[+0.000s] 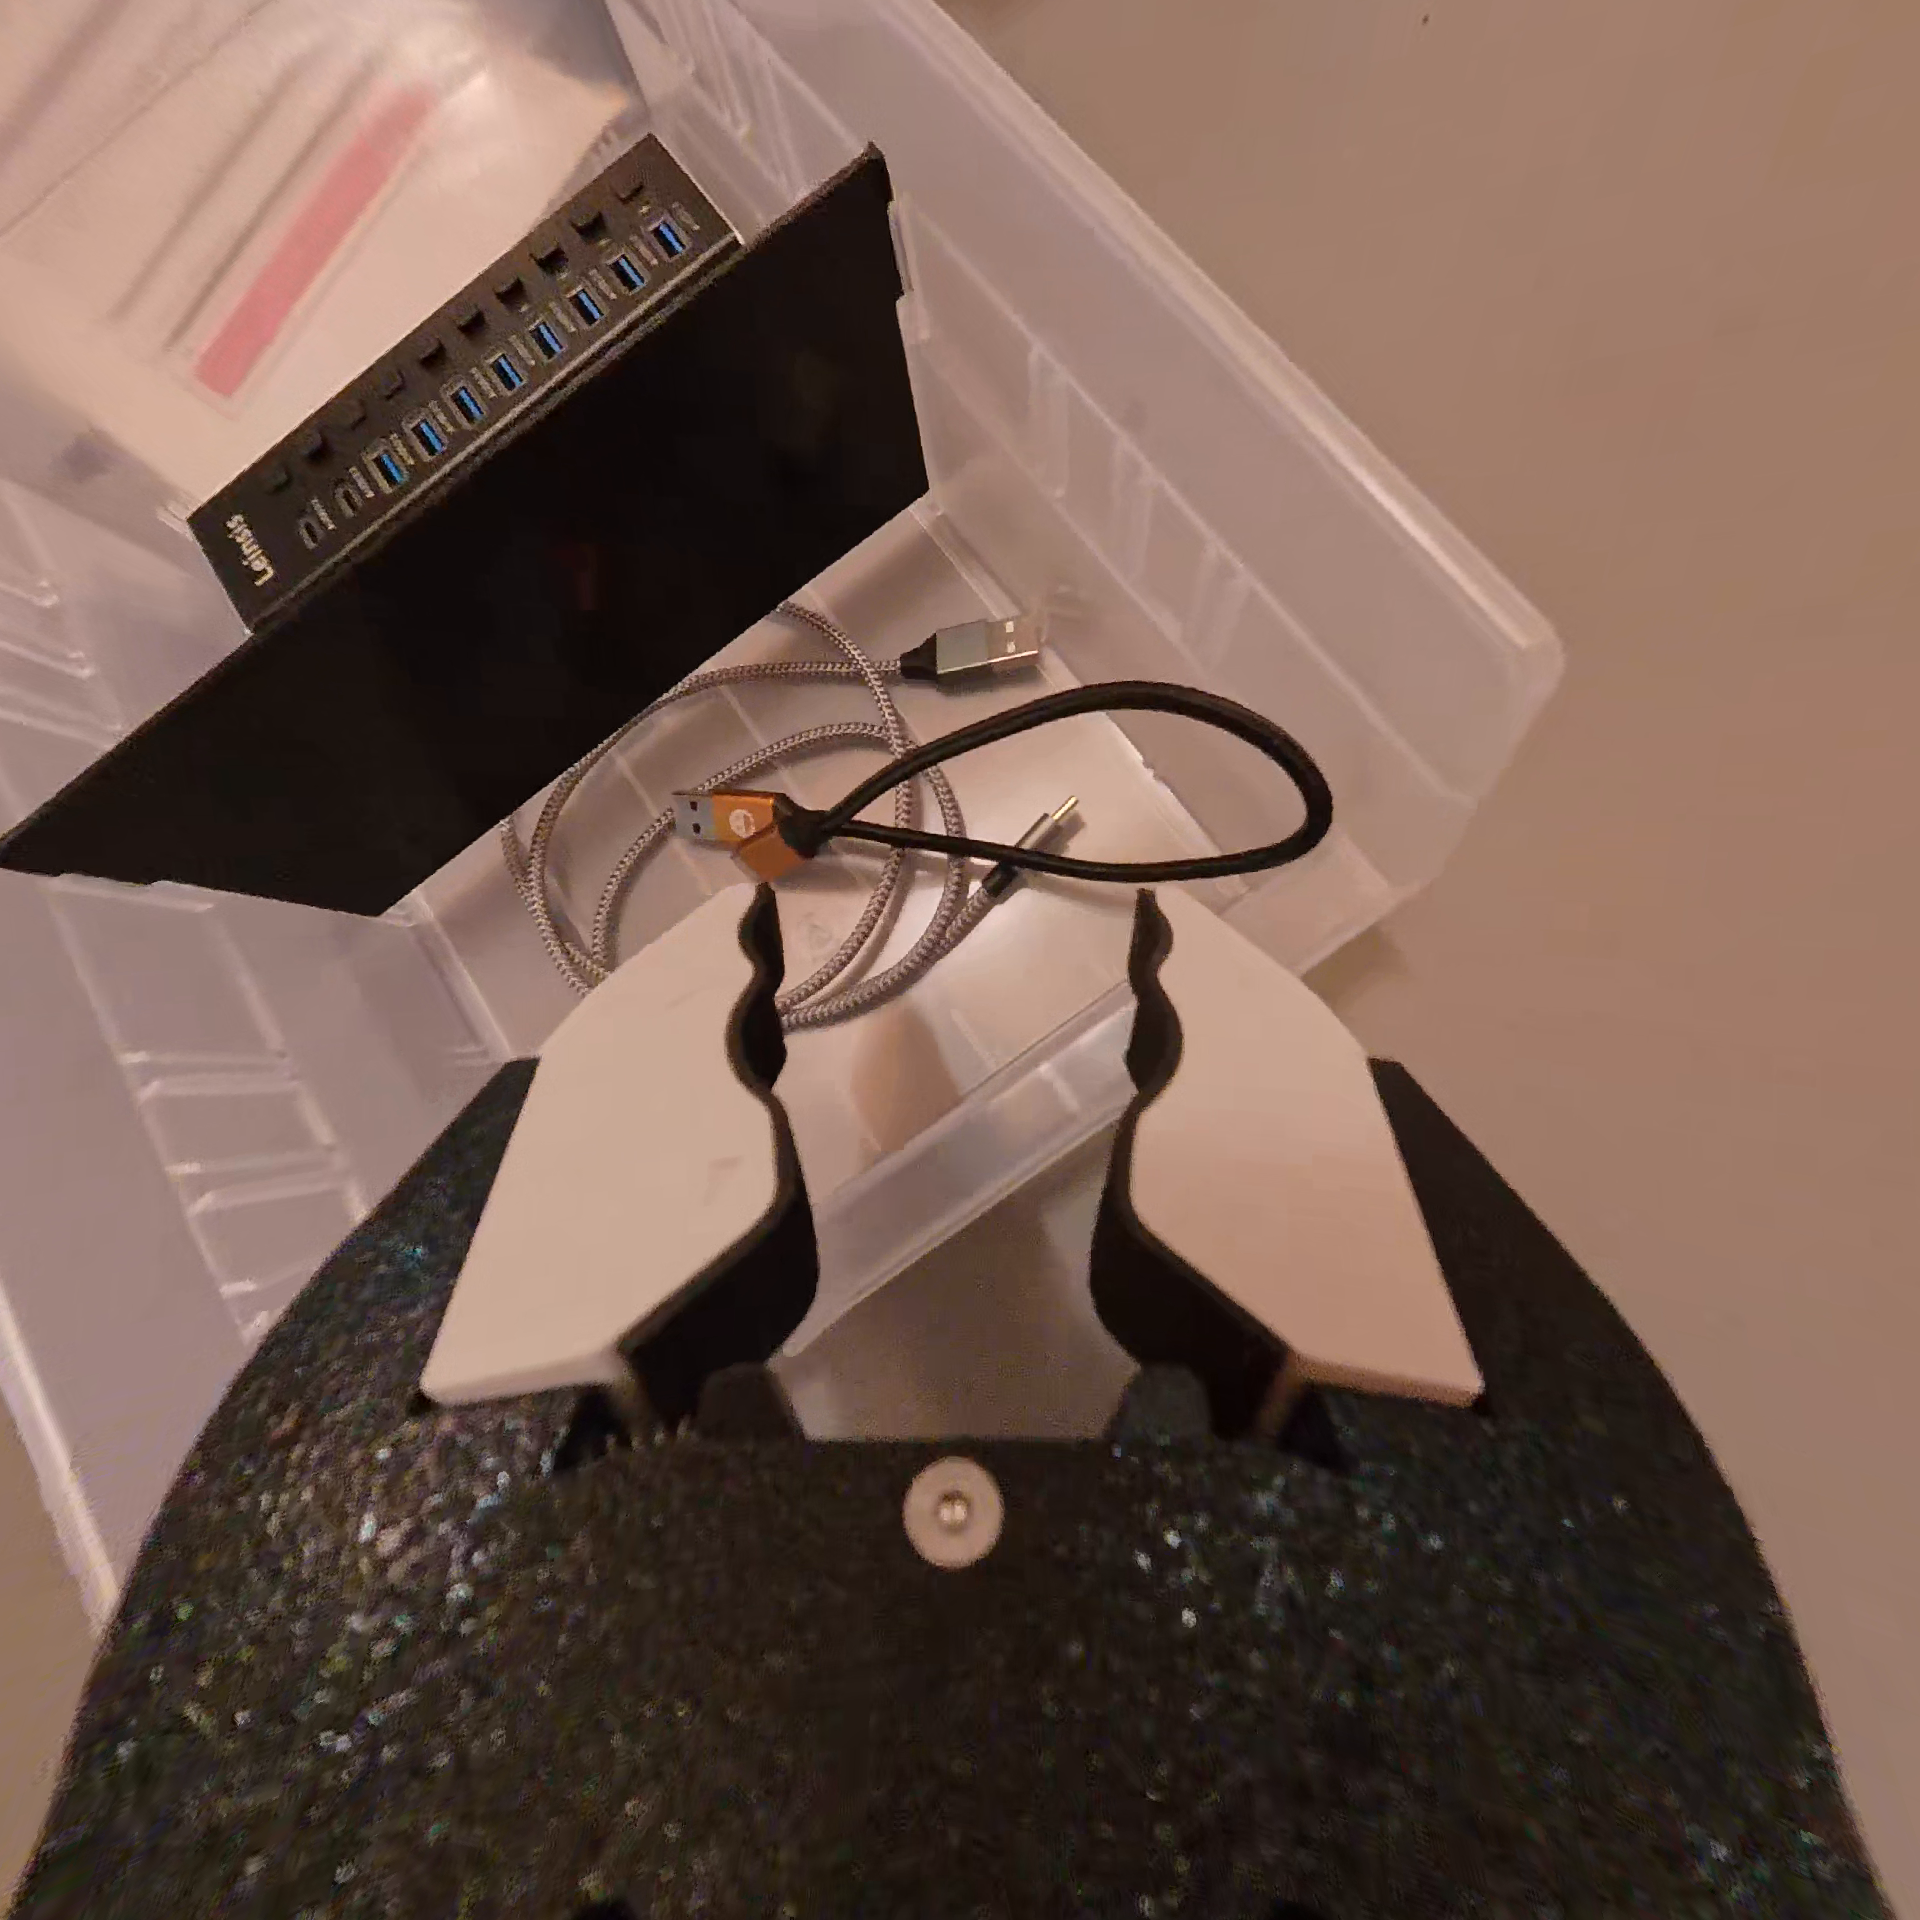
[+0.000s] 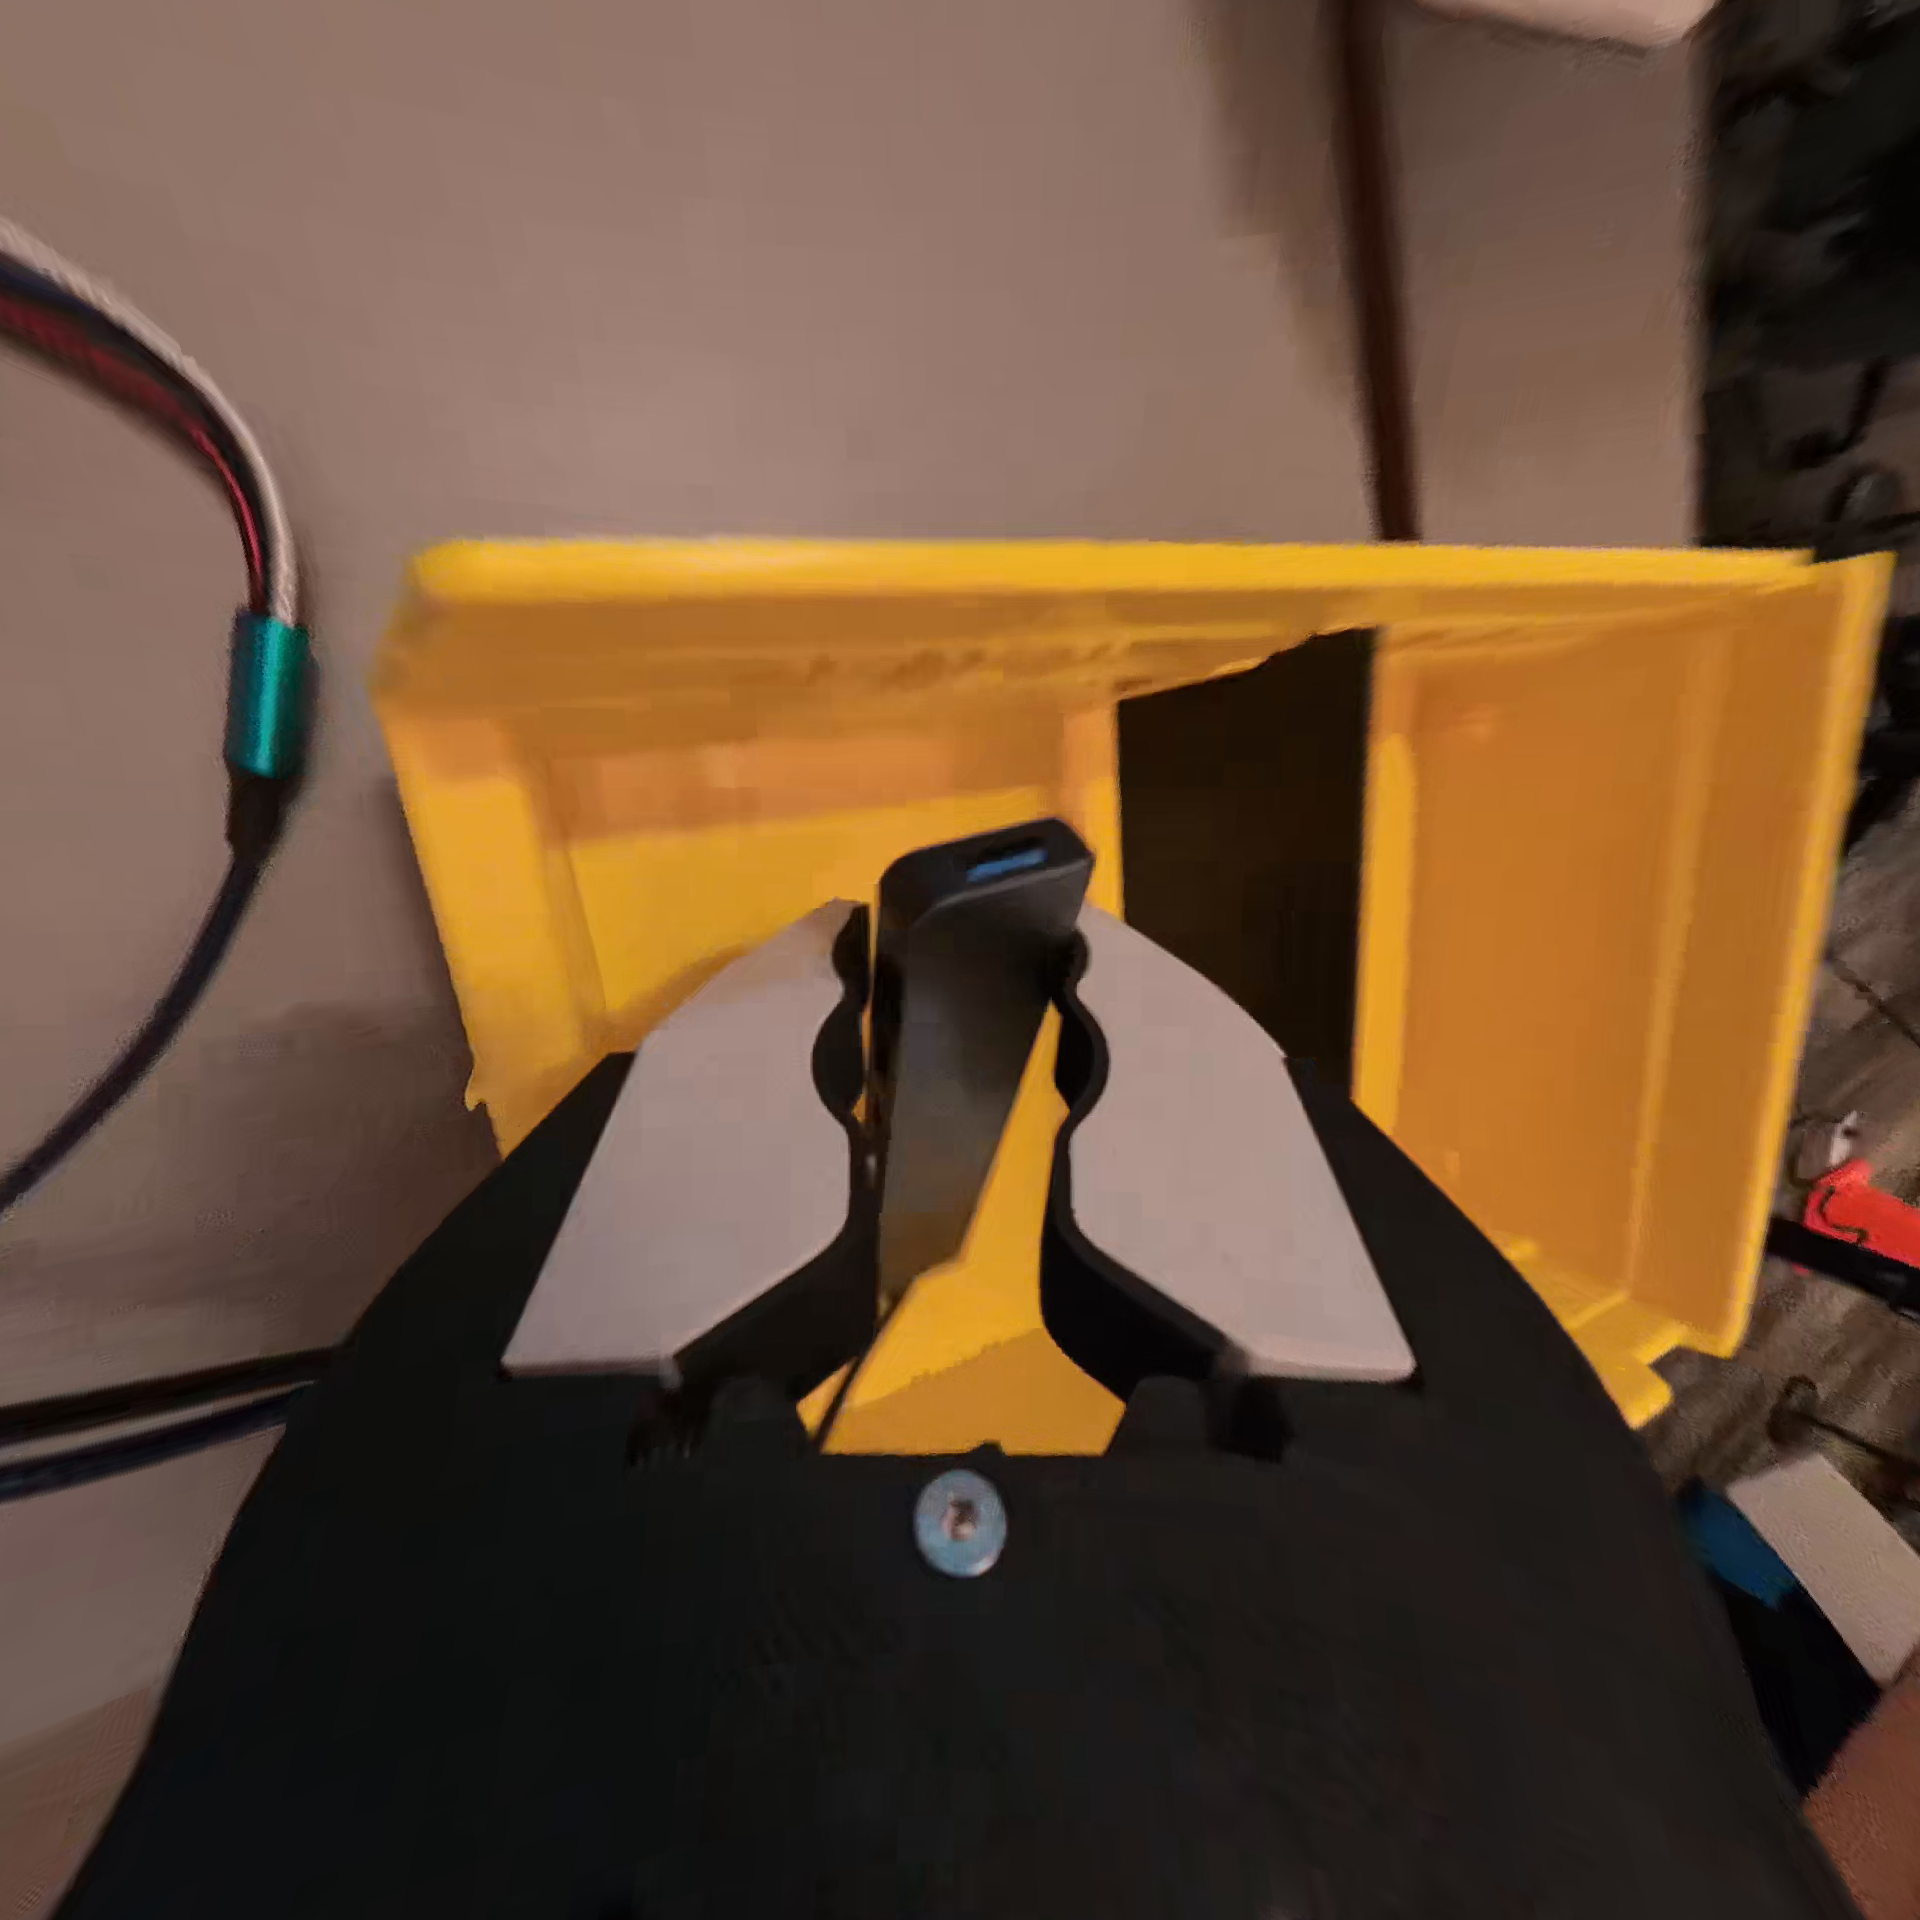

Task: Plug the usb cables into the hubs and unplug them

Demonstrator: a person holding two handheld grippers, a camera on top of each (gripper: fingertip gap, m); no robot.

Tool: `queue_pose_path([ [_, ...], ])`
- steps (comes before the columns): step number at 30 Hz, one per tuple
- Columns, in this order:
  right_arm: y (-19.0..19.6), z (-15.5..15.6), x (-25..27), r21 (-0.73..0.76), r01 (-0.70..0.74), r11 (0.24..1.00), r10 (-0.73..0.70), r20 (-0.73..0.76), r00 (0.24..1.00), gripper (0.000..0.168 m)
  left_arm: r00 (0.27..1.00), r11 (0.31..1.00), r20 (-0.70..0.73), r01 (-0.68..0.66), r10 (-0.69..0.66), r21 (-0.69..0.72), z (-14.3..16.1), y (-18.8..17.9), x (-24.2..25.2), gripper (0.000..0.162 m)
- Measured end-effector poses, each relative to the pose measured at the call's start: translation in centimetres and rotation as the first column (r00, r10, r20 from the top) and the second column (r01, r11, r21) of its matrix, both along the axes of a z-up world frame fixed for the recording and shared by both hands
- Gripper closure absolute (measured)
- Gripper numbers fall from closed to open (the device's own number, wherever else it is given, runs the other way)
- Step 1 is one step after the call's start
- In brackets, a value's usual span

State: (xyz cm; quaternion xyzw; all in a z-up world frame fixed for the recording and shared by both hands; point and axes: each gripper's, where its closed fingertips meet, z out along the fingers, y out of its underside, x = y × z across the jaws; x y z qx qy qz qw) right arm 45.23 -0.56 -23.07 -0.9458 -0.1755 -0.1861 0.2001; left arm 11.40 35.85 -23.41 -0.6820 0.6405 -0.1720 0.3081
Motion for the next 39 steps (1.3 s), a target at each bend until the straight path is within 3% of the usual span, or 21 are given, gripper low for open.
queue_pose_path([
  [2, -1.3, -0.7, 0.2, -0.12, -0.004, 0.993, 0.006, 0.018, 1.0, 0.111, 1.0, 1.0, -0.011, 0.014, -0.014, -0.014, -0.5, -0.5, 0.1, 0.101],
  [5, -2.5, 1.7, 0.8, -0.113, 0.056, 0.992, -0.055, 0.01, 0.998, 0.096, 1.0, 0.999, -0.002, 0.019, -0.019, -0.028, -0.6, -1.1, 0.2, 0.101],
  [7, -3.7, 4.0, 0.8, -0.084, 0.136, 0.987, -0.14, -0.043, 0.989, 0.09, 1.0, 1.0, 0.004, 0.016, -0.016, -0.017, -0.2, -1.0, 0.1, 0.093],
  [11, -5.3, 7.7, -0.4, 0.051, 0.135, 0.989, -0.133, -0.045, 0.99, 0.09, 0.994, 1.0, 0.107, -0.024, 0.026, -0.02, 1.9, -0.1, 0.6, 0.092],
  [16, -7.4, 8.0, -3.6, 0.055, 0.088, 0.995, -0.09, 0.029, 0.996, 0.095, 0.981, 0.997, 0.185, -0.06, 0.067, -0.044, 3.4, 0.0, 0.9, 0.091],
  [19, -7.1, 7.2, -7.5, 0.08, 0.003, 0.997, -0.006, 0.04, 0.999, 0.094, 0.971, 0.998, 0.234, -0.048, 0.053, -0.028, 4.4, -0.7, 0.7, 0.093],
  [21, -7.0, 6.7, -8.5, 0.088, -0.03, 0.996, 0.018, 0.142, 0.99, 0.095, 0.968, 0.999, 0.246, -0.038, 0.043, -0.024, 4.7, -1.3, 0.4, 0.094],
  [24, -4.6, 6.5, -13.0, 0.159, -0.155, 0.975, 0.13, 0.158, 0.979, 0.095, 0.966, 1.0, 0.256, -0.027, 0.029, -0.01, 4.8, -1.9, 0.0, 0.095],
  [29, -0.7, 3.7, -20.4, -0.03, -0.402, 0.915, 0.398, 0.214, 0.892, 0.081, 0.978, 1.0, 0.21, -0.005, 0.008, -0.017, 4.1, -2.5, -0.4, 0.095],
  [31, 0.8, 2.8, -22.1, -0.067, -0.441, 0.895, 0.445, 0.207, 0.871, 0.073, 0.981, 0.999, 0.194, 0.015, -0.008, -0.031, 3.8, -3.1, -0.5, 0.094],
  [35, 2.1, 0.0, -20.2, -0.203, -0.383, 0.901, 0.424, 0.228, 0.876, 0.054, 0.981, 0.997, 0.181, 0.073, -0.069, -0.016, 4.1, -4.3, -0.4, 0.094],
  [39, 2.7, -0.1, -16.3, -0.17, -0.211, 0.963, 0.25, 0.253, 0.935, 0.052, 0.98, 0.995, 0.171, 0.103, -0.099, -0.016, 4.0, -4.9, -0.5, 0.094],
])
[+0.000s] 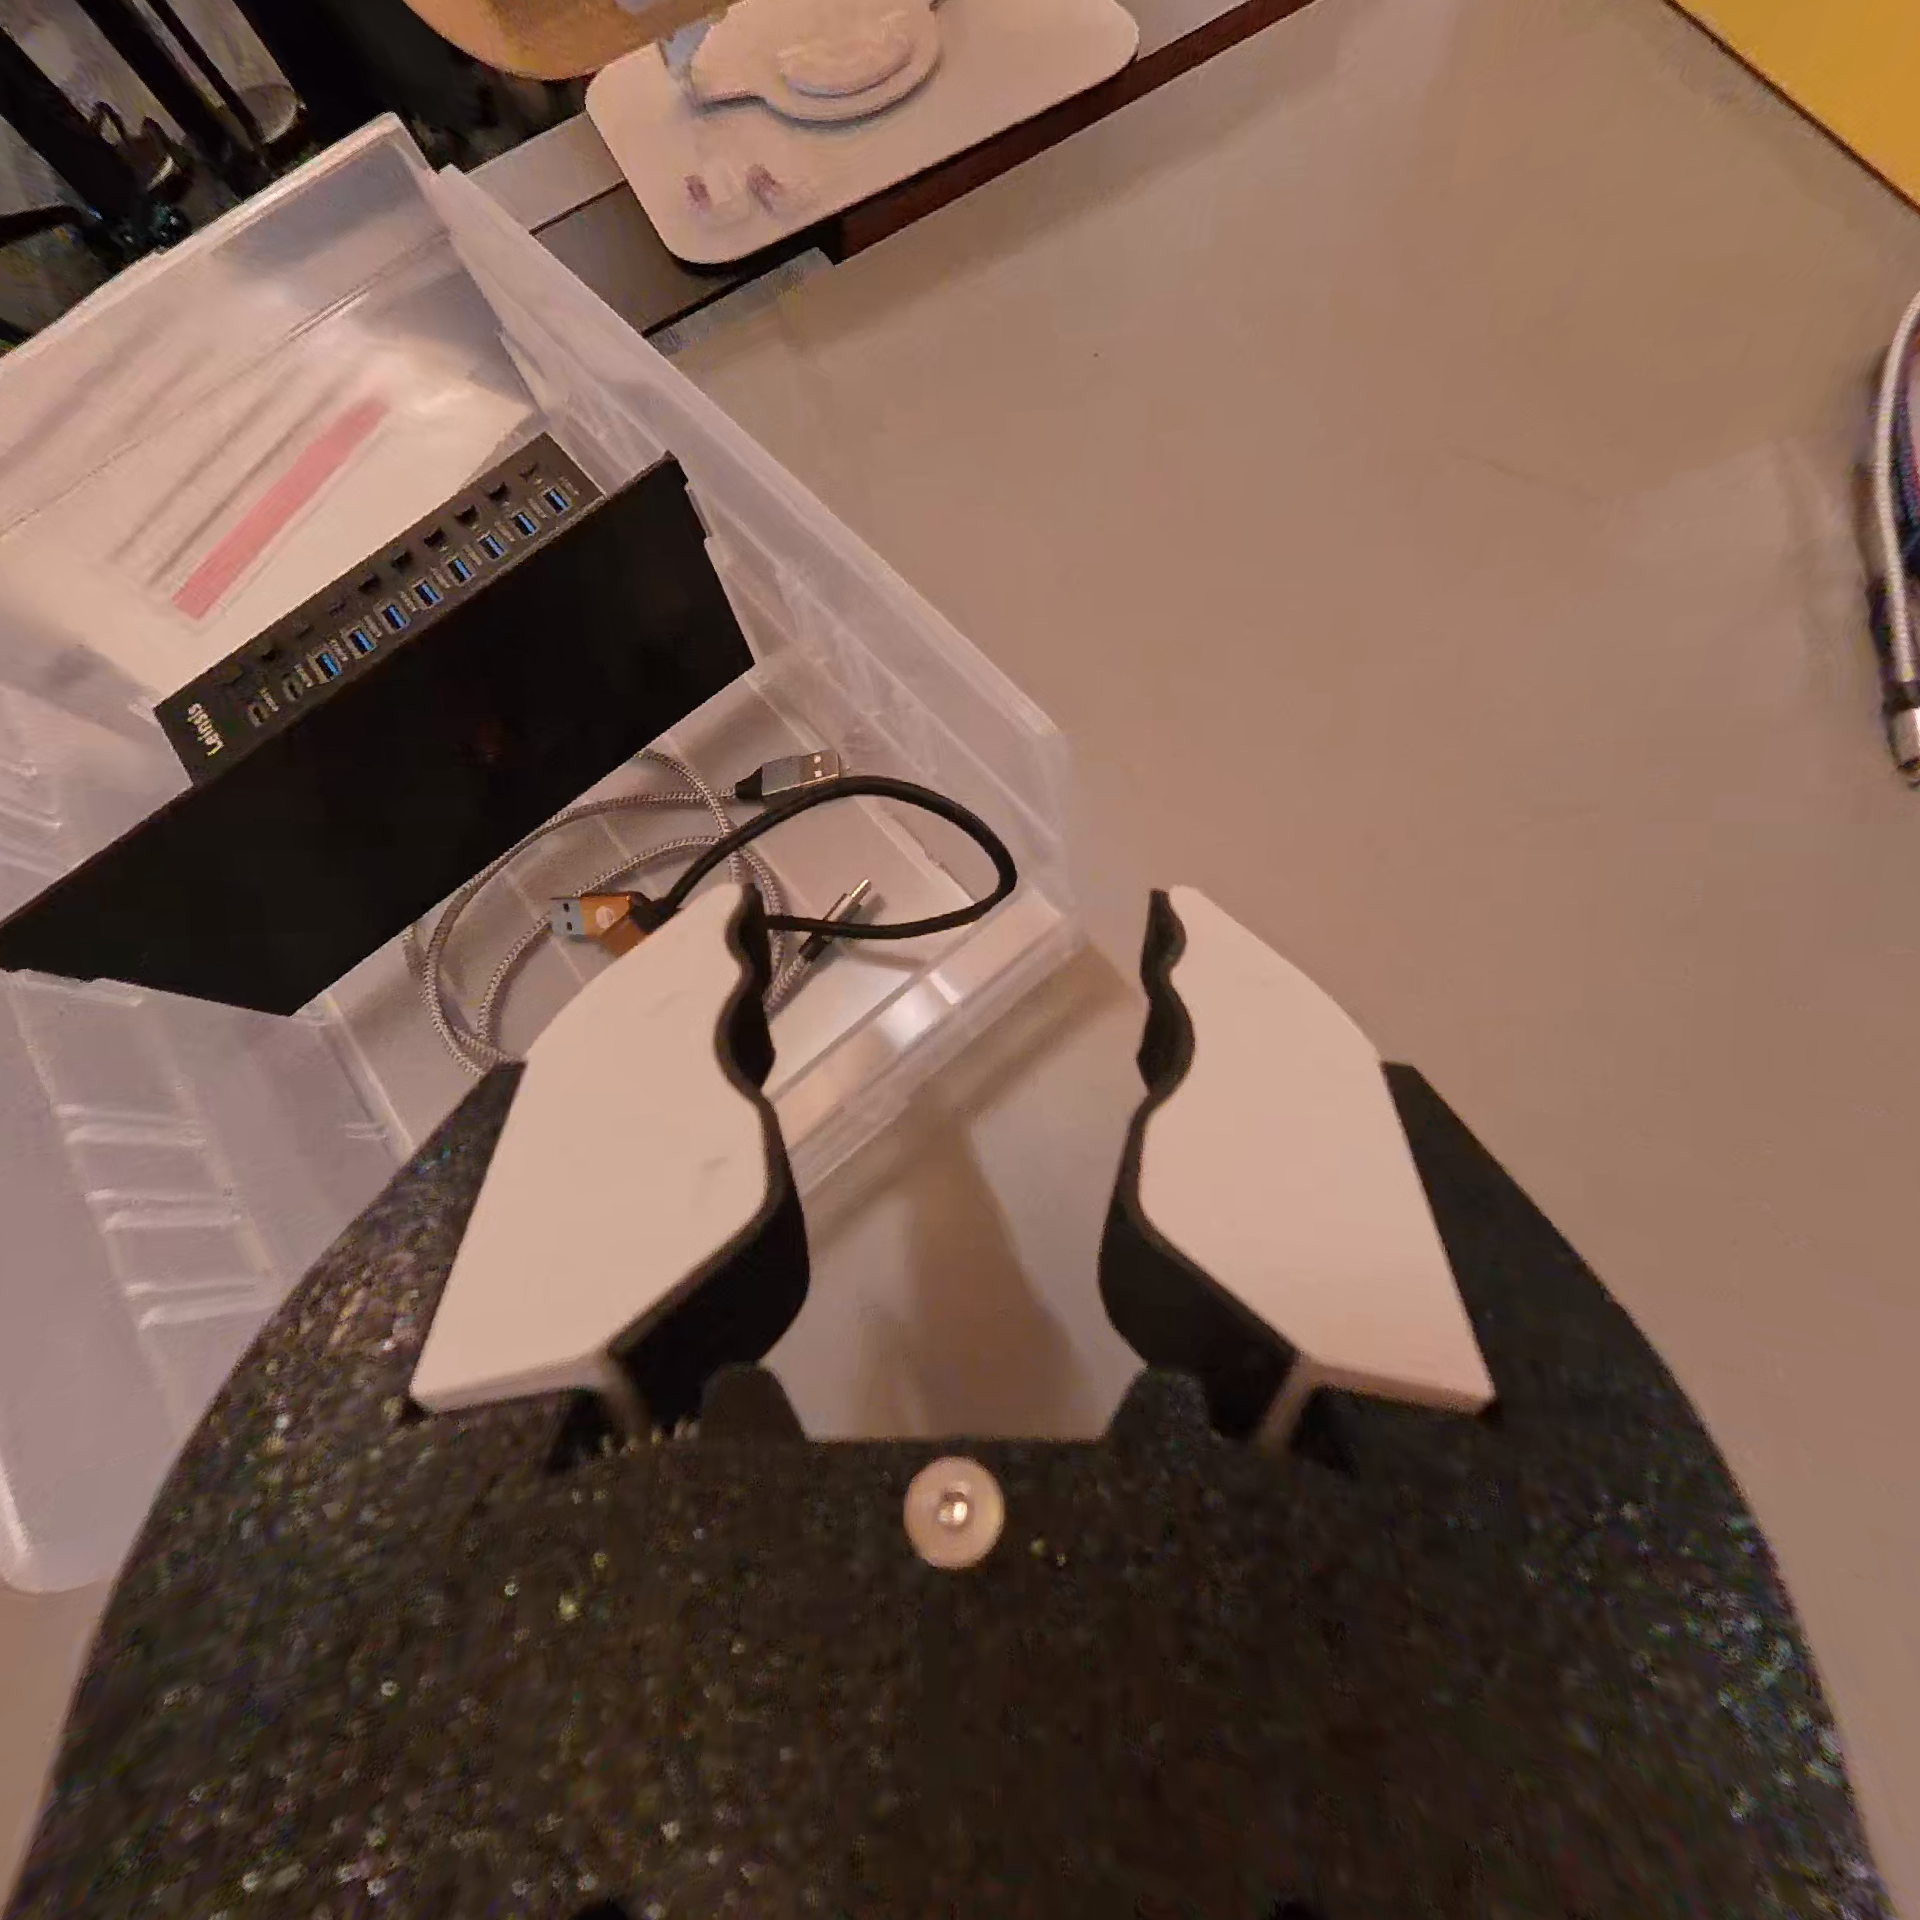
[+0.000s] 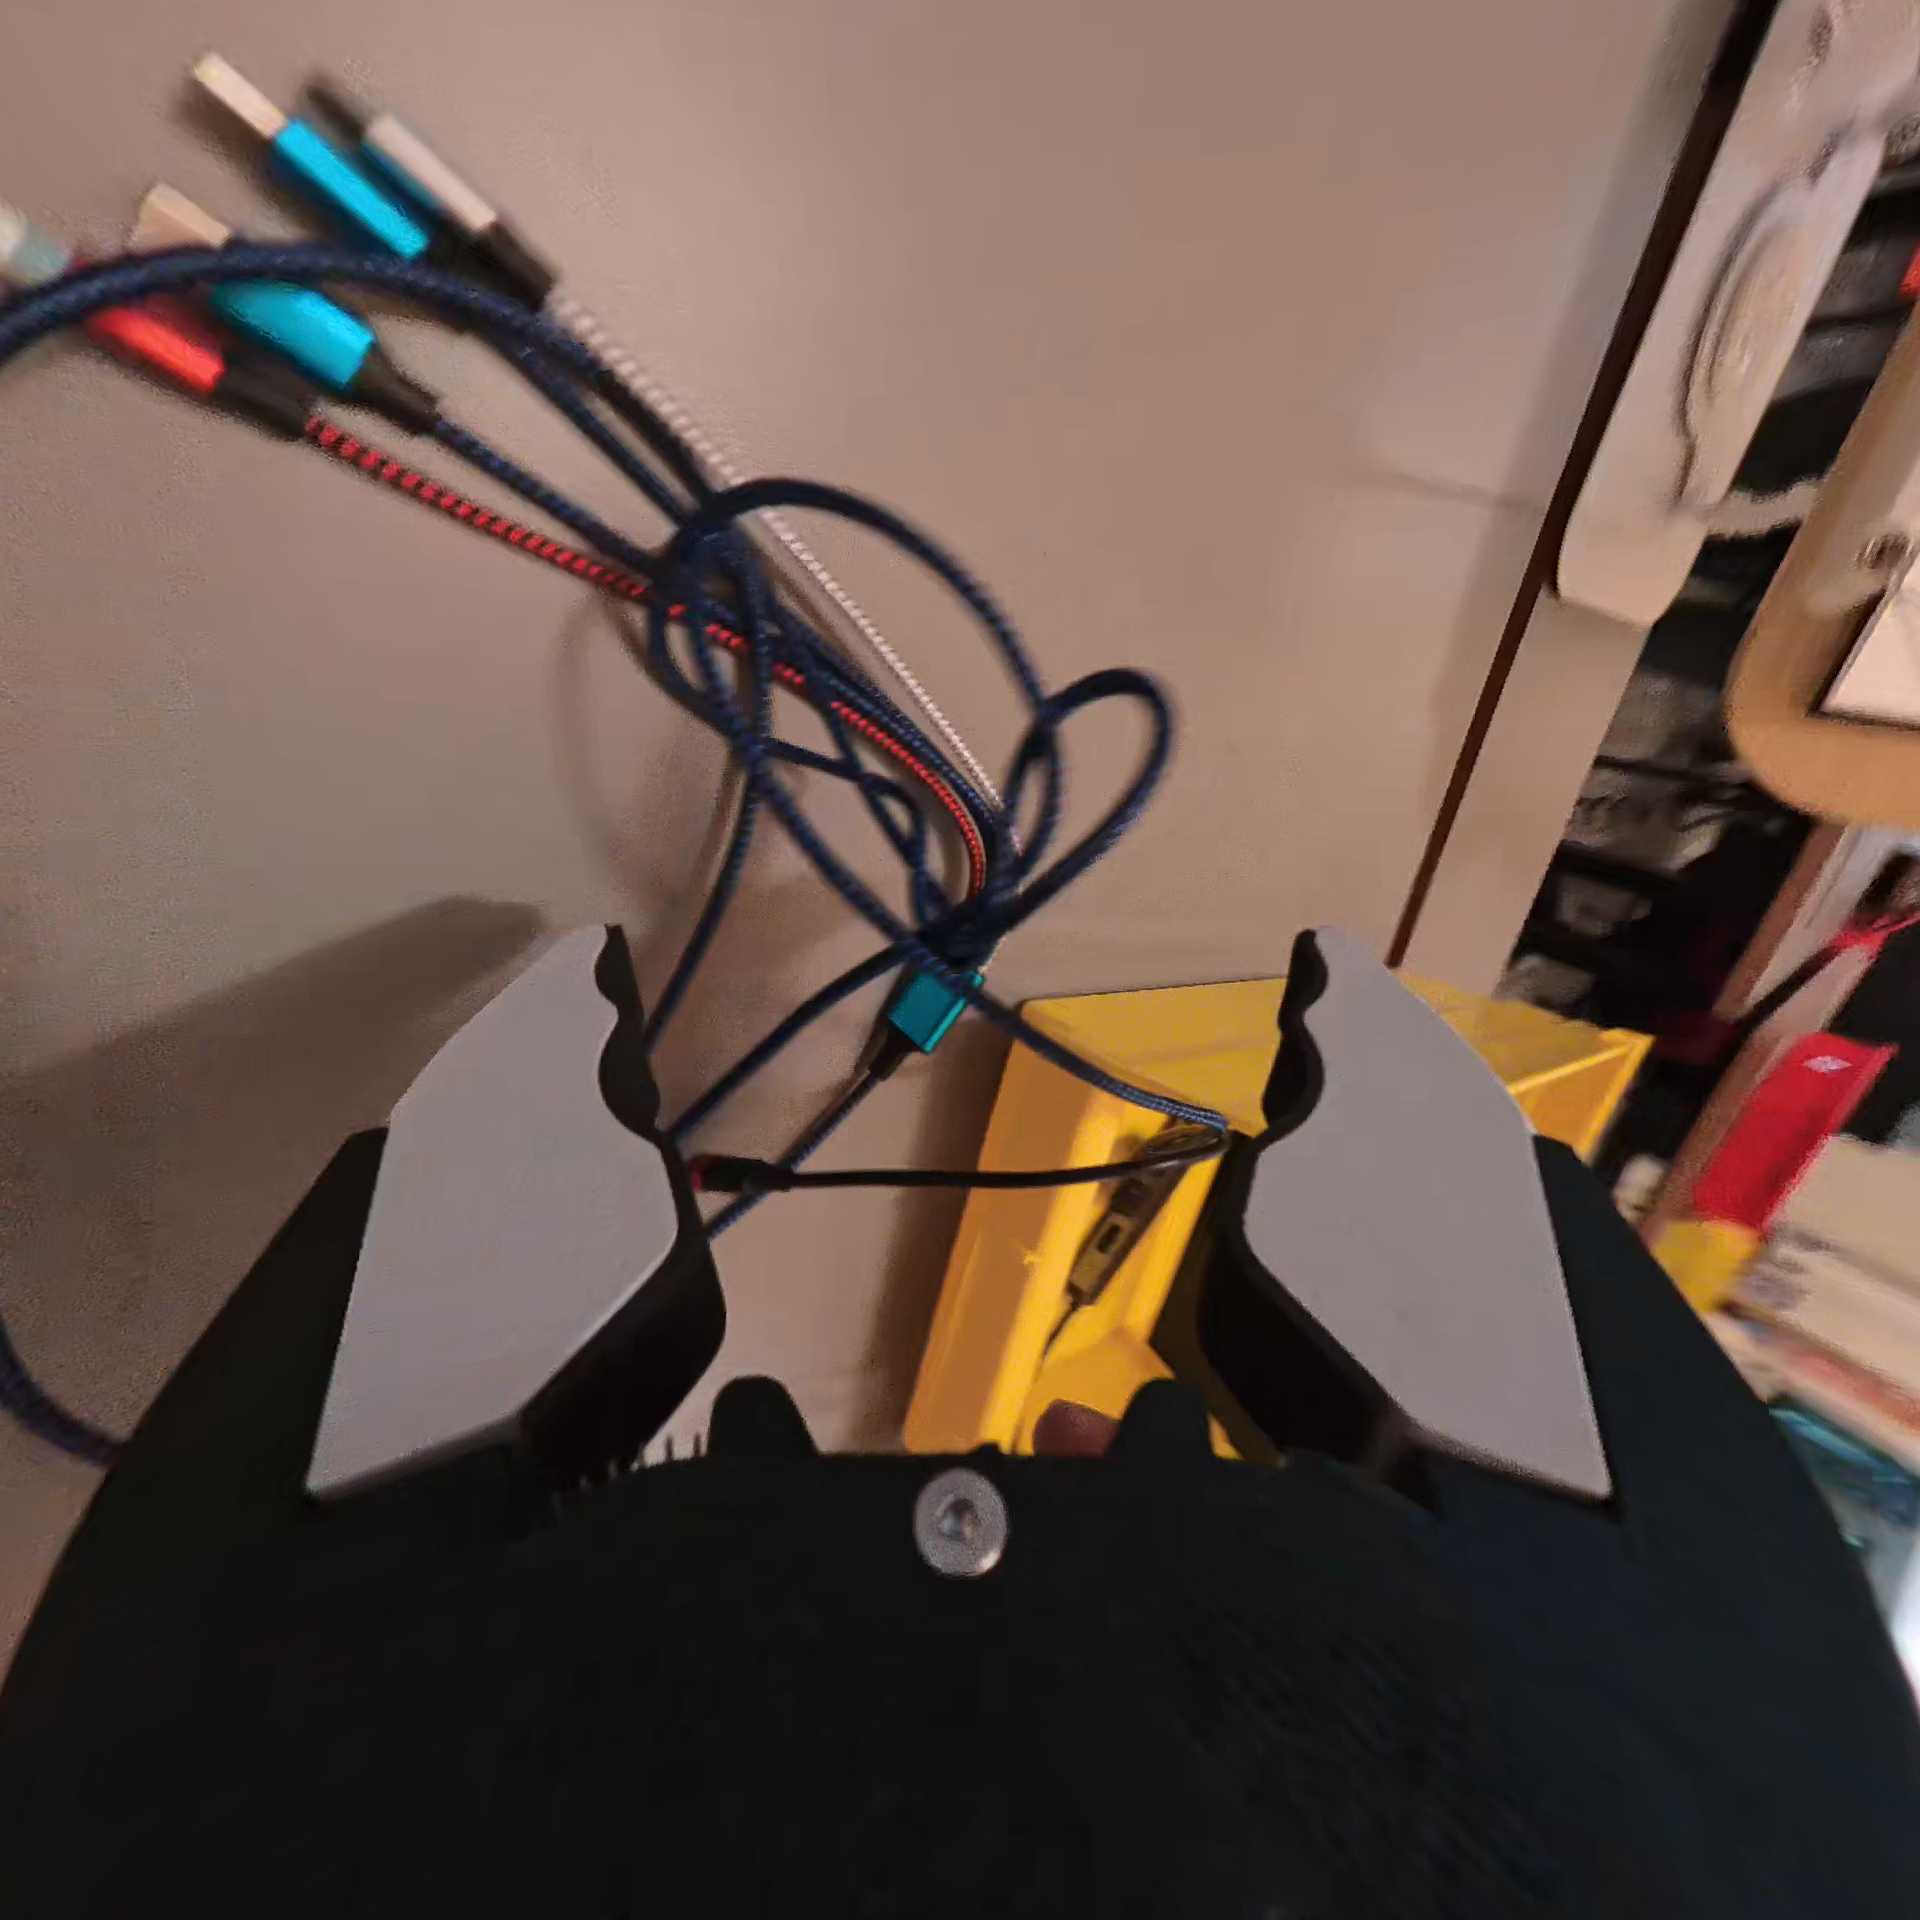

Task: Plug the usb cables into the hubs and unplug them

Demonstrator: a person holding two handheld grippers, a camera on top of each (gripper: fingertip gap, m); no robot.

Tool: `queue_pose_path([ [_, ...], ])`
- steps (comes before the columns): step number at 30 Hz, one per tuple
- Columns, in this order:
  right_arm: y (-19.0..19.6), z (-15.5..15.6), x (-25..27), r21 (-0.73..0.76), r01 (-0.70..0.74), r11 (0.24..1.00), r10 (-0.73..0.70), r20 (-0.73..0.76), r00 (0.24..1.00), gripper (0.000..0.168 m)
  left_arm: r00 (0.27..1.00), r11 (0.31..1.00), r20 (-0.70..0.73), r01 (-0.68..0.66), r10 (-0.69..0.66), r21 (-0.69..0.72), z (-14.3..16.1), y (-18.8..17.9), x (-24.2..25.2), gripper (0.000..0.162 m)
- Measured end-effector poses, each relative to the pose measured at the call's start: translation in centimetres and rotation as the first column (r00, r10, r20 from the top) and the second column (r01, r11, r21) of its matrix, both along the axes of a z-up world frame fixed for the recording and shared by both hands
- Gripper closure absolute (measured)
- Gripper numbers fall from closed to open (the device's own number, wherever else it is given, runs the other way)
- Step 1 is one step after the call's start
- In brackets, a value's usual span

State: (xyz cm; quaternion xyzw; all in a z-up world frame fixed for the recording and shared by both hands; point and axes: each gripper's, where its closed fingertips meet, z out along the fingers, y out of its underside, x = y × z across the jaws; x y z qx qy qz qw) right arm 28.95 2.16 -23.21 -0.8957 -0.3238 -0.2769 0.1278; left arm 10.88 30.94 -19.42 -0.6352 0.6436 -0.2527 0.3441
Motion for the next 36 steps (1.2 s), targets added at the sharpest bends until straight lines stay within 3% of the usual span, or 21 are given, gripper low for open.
queue_pose_path([
  [3, 1.4, 0.7, -0.9, 0.134, 0.049, 0.99, -0.019, -0.217, 0.976, 0.058, 1.0, 1.0, -0.004, 0.017, -0.017, -0.012, -0.1, -0.2, -0.1, 0.094],
  [4, 1.4, 0.1, -1.7, 0.114, 0.044, 0.992, -0.008, -0.297, 0.955, 0.058, 1.0, 1.0, -0.002, 0.021, -0.021, -0.02, -0.2, -0.3, -0.1, 0.094],
  [5, 1.1, -0.9, -1.9, 0.056, 0.03, 0.998, -0.011, -0.314, 0.949, 0.063, 1.0, 0.999, 0.0, 0.024, -0.024, -0.029, -0.2, -0.3, -0.1, 0.094],
  [7, 0.0, -2.8, -0.4, -0.098, 0.008, 0.995, -0.027, -0.195, 0.98, 0.064, 1.0, 0.998, 0.0, 0.031, -0.031, -0.048, -0.4, -0.4, 0.1, 0.094],
  [9, 0.3, -3.7, 0.1, -0.151, -0.007, 0.989, -0.017, -0.157, 0.987, 0.061, 0.999, 0.997, -0.001, 0.038, -0.038, -0.062, -0.6, -0.5, 0.1, 0.094],
  [10, 0.6, -4.1, -0.6, -0.168, -0.011, 0.986, -0.026, -0.217, 0.976, 0.066, 0.999, 0.997, -0.004, 0.041, -0.041, -0.067, -0.7, -0.5, 0.1, 0.094],
  [12, 1.5, -4.5, -0.8, -0.191, 0.015, 0.981, -0.072, -0.293, 0.953, 0.101, 0.999, 0.997, -0.009, 0.04, -0.041, -0.07, -0.9, -0.4, 0.0, 0.094],
  [15, 1.9, -5.0, -0.5, -0.257, 0.076, 0.963, -0.173, -0.379, 0.909, 0.095, 0.999, 0.995, -0.02, 0.034, -0.036, -0.09, -1.4, -0.2, -0.2, 0.095],
  [19, 1.7, -5.5, -0.8, -0.354, 0.047, 0.934, -0.221, -0.468, 0.856, 0.104, 0.998, 0.991, -0.029, 0.046, -0.05, -0.125, -1.8, -0.4, -0.2, 0.095],
  [21, 1.6, -5.4, -0.5, -0.382, 0.027, 0.924, -0.209, -0.444, 0.871, 0.117, 0.998, 0.991, -0.03, 0.05, -0.055, -0.127, -1.8, -0.5, -0.2, 0.095],
  [22, 1.5, -5.3, -0.4, -0.401, 0.015, 0.916, -0.201, -0.427, 0.881, 0.139, 0.998, 0.991, -0.03, 0.053, -0.058, -0.125, -1.8, -0.5, -0.2, 0.095],
  [23, 1.4, -5.3, -0.5, -0.409, -0.019, 0.912, -0.167, -0.414, 0.895, 0.148, 0.998, 0.991, -0.03, 0.055, -0.059, -0.124, -1.8, -0.5, -0.2, 0.095],
  [25, 1.2, -5.2, -0.7, -0.412, -0.056, 0.909, -0.118, -0.385, 0.915, 0.154, 0.998, 0.991, -0.03, 0.05, -0.054, -0.124, -1.9, -0.3, -0.3, 0.096],
  [29, -0.8, -2.5, -1.2, -0.432, -0.122, 0.894, -0.047, -0.362, 0.931, 0.159, 0.999, 0.99, -0.027, 0.041, -0.045, -0.138, -1.9, 0.1, -0.6, 0.096],
  [36, -5.2, 9.8, 1.1, -0.273, -0.054, 0.96, -0.081, -0.46, 0.884, 0.16, 1.0, 0.984, -0.006, 0.012, -0.013, -0.177, -1.7, 1.0, -0.9, 0.097],
])
